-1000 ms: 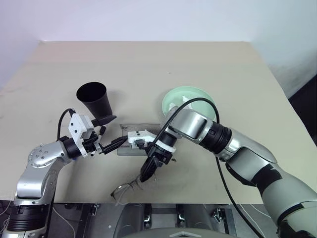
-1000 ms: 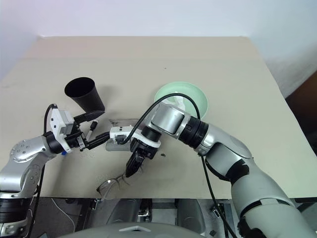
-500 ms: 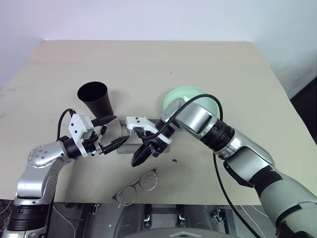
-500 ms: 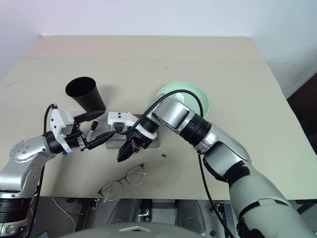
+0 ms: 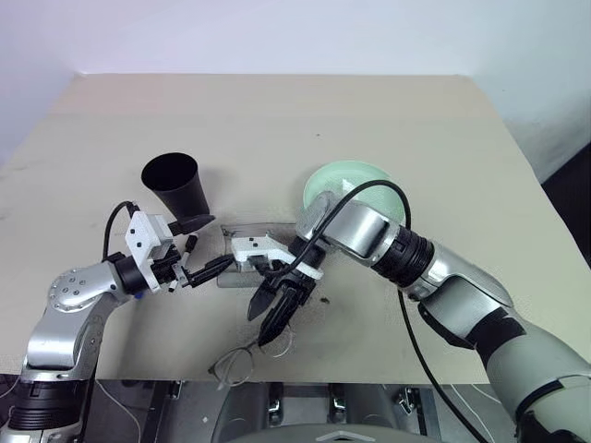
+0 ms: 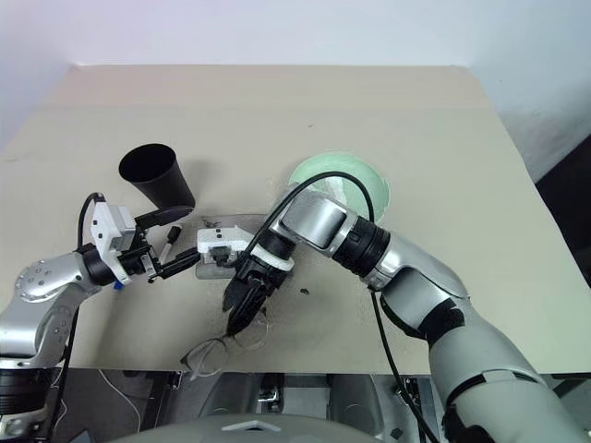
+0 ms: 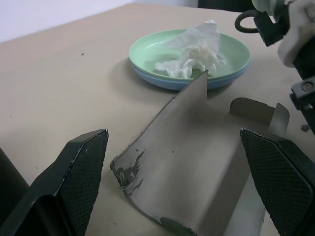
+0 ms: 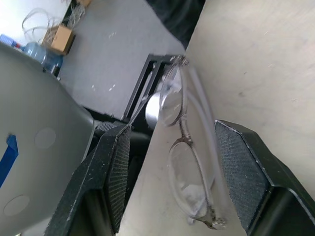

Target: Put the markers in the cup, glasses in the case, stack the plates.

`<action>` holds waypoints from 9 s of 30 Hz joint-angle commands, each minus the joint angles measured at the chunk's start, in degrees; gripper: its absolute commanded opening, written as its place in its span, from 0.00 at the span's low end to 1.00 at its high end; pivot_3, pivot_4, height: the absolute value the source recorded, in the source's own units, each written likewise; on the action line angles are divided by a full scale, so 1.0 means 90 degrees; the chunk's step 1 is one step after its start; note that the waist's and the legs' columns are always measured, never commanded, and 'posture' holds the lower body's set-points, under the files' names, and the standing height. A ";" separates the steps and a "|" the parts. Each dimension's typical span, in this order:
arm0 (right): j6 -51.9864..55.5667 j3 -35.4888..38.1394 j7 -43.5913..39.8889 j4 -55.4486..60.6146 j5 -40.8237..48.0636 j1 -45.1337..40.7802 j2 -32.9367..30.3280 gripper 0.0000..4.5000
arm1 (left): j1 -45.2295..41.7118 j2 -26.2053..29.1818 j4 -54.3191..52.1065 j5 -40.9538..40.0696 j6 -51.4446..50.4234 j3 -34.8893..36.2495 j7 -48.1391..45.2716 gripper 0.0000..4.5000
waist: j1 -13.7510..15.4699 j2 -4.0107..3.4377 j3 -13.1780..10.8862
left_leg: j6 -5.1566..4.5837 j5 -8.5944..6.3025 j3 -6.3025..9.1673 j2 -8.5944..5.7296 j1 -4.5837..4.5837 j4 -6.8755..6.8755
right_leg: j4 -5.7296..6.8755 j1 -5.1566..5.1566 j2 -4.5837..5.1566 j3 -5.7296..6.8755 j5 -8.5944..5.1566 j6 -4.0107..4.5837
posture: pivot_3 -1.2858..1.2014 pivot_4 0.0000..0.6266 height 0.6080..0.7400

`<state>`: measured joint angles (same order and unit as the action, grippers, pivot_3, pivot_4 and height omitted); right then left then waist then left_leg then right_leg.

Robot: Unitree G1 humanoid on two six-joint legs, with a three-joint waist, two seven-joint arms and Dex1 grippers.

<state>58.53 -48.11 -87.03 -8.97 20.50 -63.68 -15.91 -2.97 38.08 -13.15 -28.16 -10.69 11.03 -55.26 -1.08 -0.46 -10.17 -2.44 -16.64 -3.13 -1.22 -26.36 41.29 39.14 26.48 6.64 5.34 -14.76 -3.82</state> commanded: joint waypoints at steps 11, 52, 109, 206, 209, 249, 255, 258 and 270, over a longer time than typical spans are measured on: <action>-0.0531 -0.0681 -0.0088 -0.0055 -0.0606 -0.0309 0.0372 0.64 | 0.0080 0.0122 -0.0174 -0.0086 0.0023 0.0203 -0.0054 1.00 | 0.0006 0.0001 0.0000 | 0.0023 0.0021 0.0001 -0.0001 0.0001 0.0001 | 0.0000 -0.0004 0.0014 0.0036 0.0002 -0.0004 | 0.52 0.24 0.55; 0.0004 -0.0484 -0.0289 -0.0547 -0.0613 -0.0501 0.0585 0.01 | 0.0091 0.0064 -0.0195 -0.0056 0.0036 0.0198 -0.0035 1.00 | 0.0008 0.0002 -0.0001 | 0.0033 0.0033 0.0004 0.0000 0.0005 0.0001 | 0.0000 -0.0007 0.0014 0.0054 0.0003 -0.0006 | 0.52 0.24 0.55; -0.3333 0.0605 -0.0608 -0.5432 -0.1455 -0.2052 0.0936 0.01 | 0.1963 0.0034 -0.0849 -0.0418 -0.0126 0.1907 0.0590 1.00 | -0.0007 0.0004 -0.0008 | 0.0051 0.0030 0.0003 0.0000 -0.0004 -0.0014 | -0.0002 0.0012 0.0020 0.0062 0.0002 -0.0005 | 0.52 0.24 0.55; -0.1225 0.2092 0.0975 0.0302 -0.1560 0.1346 -0.0277 0.01 | 0.1838 0.0497 -0.0576 -0.1233 -0.0738 0.2393 -0.0090 1.00 | 0.0023 0.0010 -0.0004 | 0.0052 0.0064 0.0004 0.0004 0.0006 -0.0008 | 0.0007 -0.0011 0.0018 0.0063 0.0002 -0.0005 | 0.52 0.24 0.55; -0.1243 0.2051 0.1019 0.0285 -0.1467 0.1375 -0.0296 0.01 | 0.1921 0.0443 -0.0649 -0.1222 -0.0711 0.2393 -0.0074 1.00 | 0.0018 0.0012 -0.0003 | 0.0051 0.0064 0.0003 0.0004 0.0008 -0.0008 | 0.0005 -0.0014 0.0018 0.0063 0.0002 -0.0005 | 0.52 0.24 0.55; -0.2420 0.1908 0.1215 0.0070 -0.1354 0.1815 -0.0652 0.01 | 0.1889 0.0549 -0.0742 -0.1348 -0.0917 0.2258 -0.0319 1.00 | 0.0031 0.0011 -0.0003 | 0.0032 0.0036 0.0006 0.0007 0.0076 -0.0014 | 0.0003 -0.0058 0.0020 0.0064 -0.0010 0.0017 | 0.52 0.24 0.55; -0.2477 0.2039 0.1014 0.0280 -0.1155 0.1849 -0.0788 0.01 | 0.1748 0.0546 -0.0831 -0.1347 -0.1053 0.2177 -0.0217 1.00 | 0.0046 0.0011 -0.0004 | 0.0028 0.0034 0.0006 0.0007 0.0083 -0.0014 | -0.0006 -0.0069 0.0021 0.0064 -0.0011 0.0018 | 0.52 0.24 0.55; -0.2515 0.2150 0.1106 0.0243 -0.1100 0.1848 -0.0745 0.01 | 0.1728 0.0537 -0.0852 -0.1350 -0.1078 0.2165 -0.0193 1.00 | 0.0041 0.0011 -0.0004 | 0.0027 0.0032 0.0006 0.0007 0.0082 -0.0018 | -0.0009 -0.0069 0.0021 0.0064 -0.0010 0.0017 | 0.52 0.24 0.55; -0.1985 0.3292 0.0903 0.0289 -0.0018 0.1430 -0.0817 0.01 | 0.1836 0.0494 -0.0832 -0.1358 -0.1091 0.2350 -0.0208 1.00 | 0.0037 0.0013 -0.0013 | 0.0027 0.0032 0.0006 0.0007 0.0079 -0.0034 | -0.0017 -0.0062 0.0023 0.0064 -0.0011 0.0018 | 0.52 0.24 0.55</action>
<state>40.85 -20.63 -78.57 -7.95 18.61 -49.90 -23.05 13.21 42.23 -18.98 -39.45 -20.90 30.34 -57.25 -0.74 -0.34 -10.28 -2.20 -16.35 -3.09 -1.16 -25.65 40.97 38.98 25.94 6.85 5.91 -14.85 -3.66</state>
